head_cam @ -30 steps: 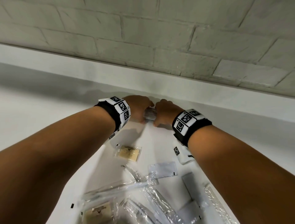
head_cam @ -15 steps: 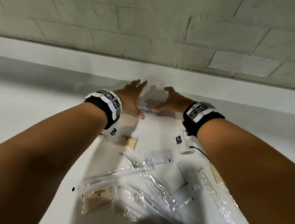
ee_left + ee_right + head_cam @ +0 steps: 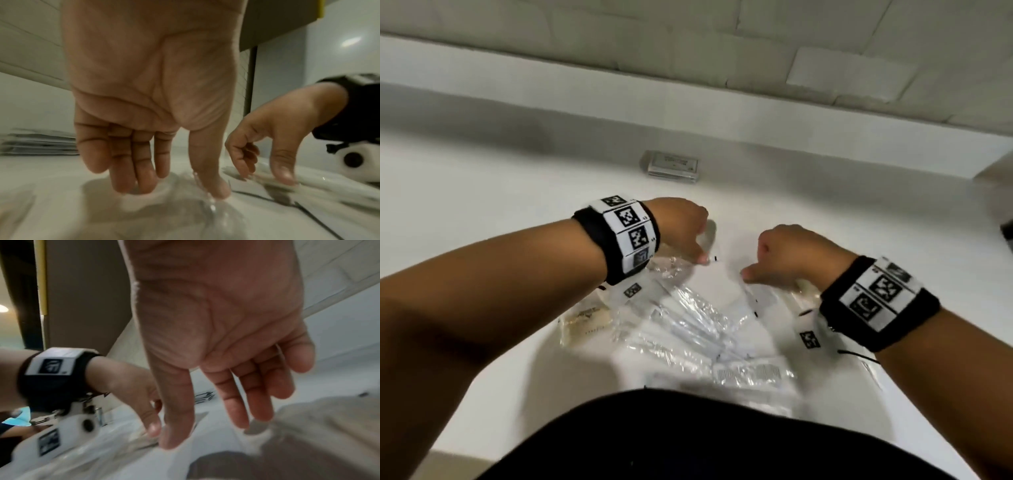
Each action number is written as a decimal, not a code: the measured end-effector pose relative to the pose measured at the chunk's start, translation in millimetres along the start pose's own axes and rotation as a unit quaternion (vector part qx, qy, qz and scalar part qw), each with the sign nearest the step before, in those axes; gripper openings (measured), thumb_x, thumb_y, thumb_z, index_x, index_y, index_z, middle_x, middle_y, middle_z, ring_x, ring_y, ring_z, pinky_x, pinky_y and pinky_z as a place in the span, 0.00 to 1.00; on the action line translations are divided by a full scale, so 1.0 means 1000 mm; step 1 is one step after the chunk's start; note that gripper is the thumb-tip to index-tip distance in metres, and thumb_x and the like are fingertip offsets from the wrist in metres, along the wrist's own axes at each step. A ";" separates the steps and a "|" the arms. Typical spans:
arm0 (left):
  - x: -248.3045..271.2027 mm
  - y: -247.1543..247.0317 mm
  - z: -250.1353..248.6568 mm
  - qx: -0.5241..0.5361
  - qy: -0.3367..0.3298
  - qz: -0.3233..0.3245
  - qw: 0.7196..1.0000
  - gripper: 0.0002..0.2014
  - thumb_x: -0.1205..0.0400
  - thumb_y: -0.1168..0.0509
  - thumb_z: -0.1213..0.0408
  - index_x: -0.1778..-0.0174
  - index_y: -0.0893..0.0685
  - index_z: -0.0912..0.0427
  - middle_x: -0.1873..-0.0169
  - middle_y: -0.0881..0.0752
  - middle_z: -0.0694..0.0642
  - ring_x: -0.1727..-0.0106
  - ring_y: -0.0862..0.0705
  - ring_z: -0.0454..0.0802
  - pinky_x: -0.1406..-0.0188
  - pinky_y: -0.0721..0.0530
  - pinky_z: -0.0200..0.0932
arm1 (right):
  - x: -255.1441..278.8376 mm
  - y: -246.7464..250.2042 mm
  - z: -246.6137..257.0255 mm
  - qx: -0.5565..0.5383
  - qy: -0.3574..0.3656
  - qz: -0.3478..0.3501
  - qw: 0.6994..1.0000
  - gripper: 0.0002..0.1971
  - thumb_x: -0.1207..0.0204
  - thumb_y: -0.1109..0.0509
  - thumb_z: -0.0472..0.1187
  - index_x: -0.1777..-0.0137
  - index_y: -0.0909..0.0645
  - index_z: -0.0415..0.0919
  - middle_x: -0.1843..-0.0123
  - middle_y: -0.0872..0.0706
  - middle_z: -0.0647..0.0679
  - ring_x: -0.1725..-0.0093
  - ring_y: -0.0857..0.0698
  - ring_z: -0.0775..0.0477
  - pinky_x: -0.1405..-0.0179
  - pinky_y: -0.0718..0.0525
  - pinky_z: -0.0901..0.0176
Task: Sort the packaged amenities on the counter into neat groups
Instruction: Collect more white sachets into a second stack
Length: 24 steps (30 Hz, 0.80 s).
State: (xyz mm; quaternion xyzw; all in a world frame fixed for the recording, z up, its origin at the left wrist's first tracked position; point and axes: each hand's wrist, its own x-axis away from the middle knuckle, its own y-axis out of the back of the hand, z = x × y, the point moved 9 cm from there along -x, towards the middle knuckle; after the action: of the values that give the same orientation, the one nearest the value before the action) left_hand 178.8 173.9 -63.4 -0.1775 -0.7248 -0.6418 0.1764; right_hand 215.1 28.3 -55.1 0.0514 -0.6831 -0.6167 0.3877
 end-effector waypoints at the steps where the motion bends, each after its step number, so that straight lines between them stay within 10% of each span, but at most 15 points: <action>1: 0.001 -0.003 -0.006 0.002 0.001 0.000 1.000 0.29 0.27 0.27 0.44 0.35 0.24 0.54 0.43 0.18 0.50 0.51 0.24 0.49 0.53 0.26 0.43 | 0.006 -0.006 0.006 0.028 -0.001 -0.006 1.000 0.25 0.42 0.29 0.68 0.61 0.21 0.46 0.61 0.16 0.51 0.60 0.17 0.46 0.64 0.20 0.57; 7: 0.012 -0.011 -0.031 -0.020 0.000 0.008 1.000 0.23 0.23 0.27 0.56 0.35 0.23 0.61 0.45 0.17 0.56 0.44 0.18 0.56 0.50 0.22 0.45 | -0.001 -0.036 0.014 0.016 -0.044 0.029 0.998 0.32 0.34 0.20 0.53 0.36 0.26 0.35 0.47 0.15 0.43 0.56 0.18 0.42 0.60 0.21 0.54; 15: 0.043 0.028 -0.031 0.084 -0.044 -0.176 0.980 0.14 0.22 0.30 0.50 0.58 0.21 0.58 0.65 0.23 0.51 0.57 0.20 0.57 0.66 0.32 0.44 | 0.023 0.001 -0.001 -0.061 -0.010 -0.077 0.995 0.10 0.27 0.26 0.42 0.51 0.21 0.39 0.47 0.16 0.42 0.53 0.22 0.43 0.59 0.28 0.57; 18: 0.068 0.015 -0.048 0.106 -0.080 -0.071 0.989 0.11 0.23 0.29 0.48 0.62 0.22 0.49 0.69 0.21 0.43 0.67 0.24 0.44 0.68 0.32 0.40 | 0.040 0.003 0.012 -0.096 0.047 -0.035 0.994 0.11 0.32 0.22 0.41 0.53 0.21 0.44 0.54 0.16 0.47 0.55 0.17 0.42 0.64 0.25 0.57; 21: 0.081 -0.025 -0.068 0.085 -0.104 0.050 0.990 0.12 0.24 0.29 0.45 0.50 0.16 0.45 0.54 0.12 0.45 0.56 0.16 0.44 0.53 0.21 0.43 | 0.038 -0.026 0.033 -0.058 0.075 -0.003 0.995 0.22 0.33 0.21 0.41 0.40 0.23 0.49 0.50 0.18 0.54 0.52 0.17 0.45 0.59 0.23 0.58; 24: 0.081 -0.042 -0.078 0.055 -0.104 0.035 0.992 0.19 0.20 0.34 0.48 0.36 0.18 0.52 0.48 0.14 0.47 0.48 0.19 0.49 0.51 0.24 0.44 | 0.029 -0.044 0.035 -0.040 0.055 -0.041 0.997 0.22 0.30 0.26 0.39 0.37 0.26 0.45 0.43 0.16 0.48 0.49 0.18 0.44 0.53 0.20 0.55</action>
State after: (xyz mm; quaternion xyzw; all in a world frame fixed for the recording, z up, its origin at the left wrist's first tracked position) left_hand 90.2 94.1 -51.5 -0.2584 -0.7669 -0.5725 0.1318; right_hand 156.2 29.7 -77.7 0.0981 -0.6323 -0.6556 0.4009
